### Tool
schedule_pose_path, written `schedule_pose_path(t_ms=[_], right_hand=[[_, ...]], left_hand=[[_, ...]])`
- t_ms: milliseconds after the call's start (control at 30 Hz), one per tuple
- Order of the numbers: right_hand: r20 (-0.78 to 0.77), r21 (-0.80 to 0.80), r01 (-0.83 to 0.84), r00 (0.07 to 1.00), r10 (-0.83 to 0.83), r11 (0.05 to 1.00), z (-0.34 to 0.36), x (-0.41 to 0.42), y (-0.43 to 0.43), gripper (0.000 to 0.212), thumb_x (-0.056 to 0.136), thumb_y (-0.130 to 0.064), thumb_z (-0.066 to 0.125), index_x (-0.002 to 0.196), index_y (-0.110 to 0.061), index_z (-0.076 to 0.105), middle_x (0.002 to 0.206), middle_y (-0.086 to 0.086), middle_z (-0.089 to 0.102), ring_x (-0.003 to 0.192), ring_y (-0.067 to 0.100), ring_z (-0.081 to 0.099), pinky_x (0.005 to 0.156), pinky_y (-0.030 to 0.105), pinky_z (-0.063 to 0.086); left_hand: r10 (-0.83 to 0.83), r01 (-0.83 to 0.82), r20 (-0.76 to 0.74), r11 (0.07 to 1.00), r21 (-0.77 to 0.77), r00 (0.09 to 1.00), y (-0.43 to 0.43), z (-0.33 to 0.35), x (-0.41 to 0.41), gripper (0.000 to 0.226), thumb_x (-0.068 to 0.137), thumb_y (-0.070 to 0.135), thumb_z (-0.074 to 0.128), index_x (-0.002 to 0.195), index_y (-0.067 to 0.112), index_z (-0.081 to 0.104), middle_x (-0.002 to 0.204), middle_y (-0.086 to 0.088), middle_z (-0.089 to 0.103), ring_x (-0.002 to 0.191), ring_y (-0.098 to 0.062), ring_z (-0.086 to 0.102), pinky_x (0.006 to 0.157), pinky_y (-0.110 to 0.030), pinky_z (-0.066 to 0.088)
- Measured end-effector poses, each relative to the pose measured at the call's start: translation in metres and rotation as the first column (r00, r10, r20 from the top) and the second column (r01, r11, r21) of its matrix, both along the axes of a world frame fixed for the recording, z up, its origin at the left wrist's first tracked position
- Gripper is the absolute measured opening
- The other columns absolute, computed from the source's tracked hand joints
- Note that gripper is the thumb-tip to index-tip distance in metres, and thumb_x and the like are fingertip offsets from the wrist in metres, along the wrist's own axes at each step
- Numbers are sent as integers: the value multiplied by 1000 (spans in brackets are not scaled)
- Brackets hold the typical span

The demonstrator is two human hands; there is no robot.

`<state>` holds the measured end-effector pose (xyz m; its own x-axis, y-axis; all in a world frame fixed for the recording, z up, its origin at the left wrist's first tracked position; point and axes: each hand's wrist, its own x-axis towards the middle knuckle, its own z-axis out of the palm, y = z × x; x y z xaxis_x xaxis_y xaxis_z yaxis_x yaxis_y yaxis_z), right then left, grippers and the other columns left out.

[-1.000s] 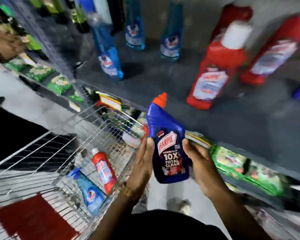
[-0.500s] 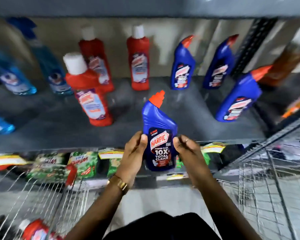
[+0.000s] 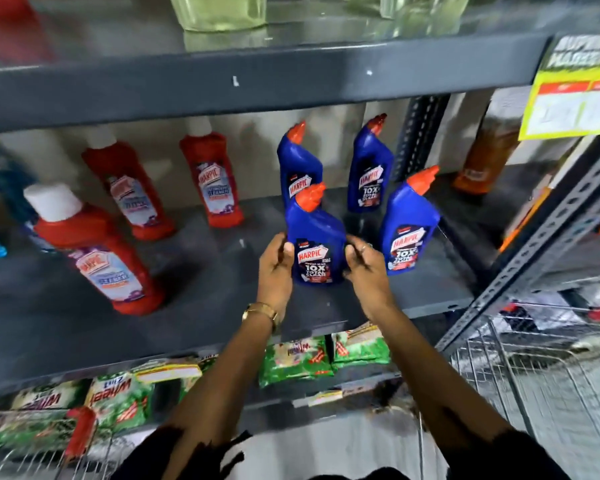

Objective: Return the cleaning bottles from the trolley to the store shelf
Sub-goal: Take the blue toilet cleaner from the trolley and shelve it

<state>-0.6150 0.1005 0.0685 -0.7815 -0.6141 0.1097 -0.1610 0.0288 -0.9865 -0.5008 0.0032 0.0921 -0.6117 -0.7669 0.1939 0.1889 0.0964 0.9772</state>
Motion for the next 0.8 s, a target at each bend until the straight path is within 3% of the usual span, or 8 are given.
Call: schedule_pose_path(t_ms=[67, 133, 200, 267, 467, 600, 700, 800], right_hand=[[-77, 20, 39, 996, -37, 999, -4, -5, -3, 48, 89, -55, 43, 116, -19, 60, 116, 15, 64, 106, 28, 62, 89, 55, 52], [-111, 4, 54, 992, -54, 999, 3, 4, -1, 48, 95, -45, 40, 119, -8, 58, 113, 13, 64, 103, 25, 61, 90, 43, 52], [-104, -5, 56, 993, -57, 998, 1, 15, 1, 39, 99, -28, 40, 125, -3, 55, 115, 6, 59, 105, 19, 57, 90, 20, 48], [-87, -23, 64, 994, -66, 998, -7, 22, 3, 37, 100, -20, 40, 132, -5, 49, 122, 1, 55, 112, 14, 54, 91, 11, 44], [-62, -83, 88, 994, -93, 993, -17, 14, -3, 38, 99, -19, 41, 133, -5, 49, 127, 4, 55, 119, 21, 54, 98, 28, 47], [-78, -74, 70, 994, -75, 995, -23, 6, -4, 37, 99, -20, 42, 134, -8, 49, 132, 9, 57, 121, 23, 54, 101, 39, 47], [-58, -56, 101, 993, -104, 993, -24, 17, -1, 37, 99, -18, 43, 135, -10, 48, 132, 5, 55, 122, 19, 52, 103, 36, 43], [-15, -71, 192, 981, -194, 979, -28, 43, 5, 39, 100, -16, 41, 138, -8, 43, 140, 10, 50, 125, 15, 46, 104, 20, 38]], left_hand=[[14, -14, -5, 1000, 9, 1000, 0, -4, -5, 21, 98, 16, 37, 106, 11, 56, 103, -7, 62, 95, -12, 58, 83, -28, 52], [26, -26, -16, 1000, 0, 1000, 5, -8, -4, 21, 98, 17, 37, 107, 12, 56, 106, -8, 62, 99, -16, 58, 87, -34, 52], [51, -52, -20, 999, -15, 998, 10, -10, -3, 25, 98, 18, 37, 113, 7, 54, 109, -9, 62, 99, -14, 59, 86, -30, 52], [88, -88, -13, 996, -20, 996, 13, -11, -4, 29, 99, 19, 38, 120, 4, 51, 113, -10, 63, 98, -11, 60, 82, -21, 52], [143, -142, 10, 989, -35, 990, 20, -12, -5, 24, 95, 28, 44, 116, 21, 54, 117, -7, 64, 108, -18, 62, 89, -32, 53], [102, -102, 17, 995, -6, 995, 18, -4, -4, 25, 96, 19, 46, 103, 41, 54, 107, 11, 64, 101, -6, 62, 89, -27, 52], [39, -40, 26, 998, 38, 999, 14, -3, 0, 26, 95, 16, 48, 102, 40, 55, 105, 12, 65, 97, -1, 62, 89, -28, 51], [10, -15, 67, 997, 74, 998, 12, -6, 12, 30, 94, 12, 50, 120, 25, 50, 116, -4, 61, 102, -6, 58, 87, -20, 51]])
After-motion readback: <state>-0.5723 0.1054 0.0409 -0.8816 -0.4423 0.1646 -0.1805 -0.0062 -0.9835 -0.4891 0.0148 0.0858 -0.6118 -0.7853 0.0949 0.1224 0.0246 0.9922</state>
